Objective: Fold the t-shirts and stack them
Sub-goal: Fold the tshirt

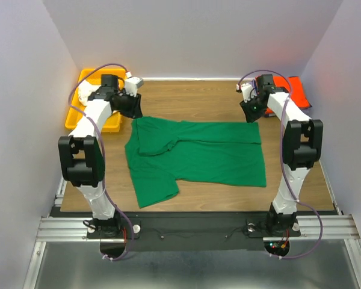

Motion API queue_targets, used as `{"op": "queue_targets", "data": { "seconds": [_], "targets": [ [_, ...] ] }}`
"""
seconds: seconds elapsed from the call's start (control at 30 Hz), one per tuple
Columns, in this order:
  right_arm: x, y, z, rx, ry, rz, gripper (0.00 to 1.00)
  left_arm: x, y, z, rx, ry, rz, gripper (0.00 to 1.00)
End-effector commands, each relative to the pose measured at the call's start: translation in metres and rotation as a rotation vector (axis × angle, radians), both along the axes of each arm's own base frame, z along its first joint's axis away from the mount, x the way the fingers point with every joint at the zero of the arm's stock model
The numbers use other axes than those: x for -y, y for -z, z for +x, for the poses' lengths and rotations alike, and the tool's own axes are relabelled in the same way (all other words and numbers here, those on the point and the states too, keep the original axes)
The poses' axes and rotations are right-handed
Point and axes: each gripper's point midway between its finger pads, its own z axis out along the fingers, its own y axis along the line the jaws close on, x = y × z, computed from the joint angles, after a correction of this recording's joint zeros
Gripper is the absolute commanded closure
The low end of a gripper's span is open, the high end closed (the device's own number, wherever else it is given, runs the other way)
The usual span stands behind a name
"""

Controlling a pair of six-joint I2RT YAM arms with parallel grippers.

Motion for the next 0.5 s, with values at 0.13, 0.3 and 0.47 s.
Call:
{"op": "queue_targets", "data": {
  "seconds": [0.13, 0.3, 0.47],
  "targets": [
    [-0.004, 0.059, 0.006, -0.154, 0.146, 0.040, 0.75, 0.032, 0.023, 0.060, 0.109, -0.098, 0.040, 0.70],
    [0.012, 0.077, 0.016, -0.144, 0.202, -0.038, 0.76, 0.015, 0.058, 0.069, 0.074, -0.181, 0.113, 0.75],
    [0.026, 0.093, 0.029, -0.134, 0.253, -0.112, 0.76, -0.002, 0.085, 0.084, 0.036, -0.241, 0.154, 0.78]
  ]
}}
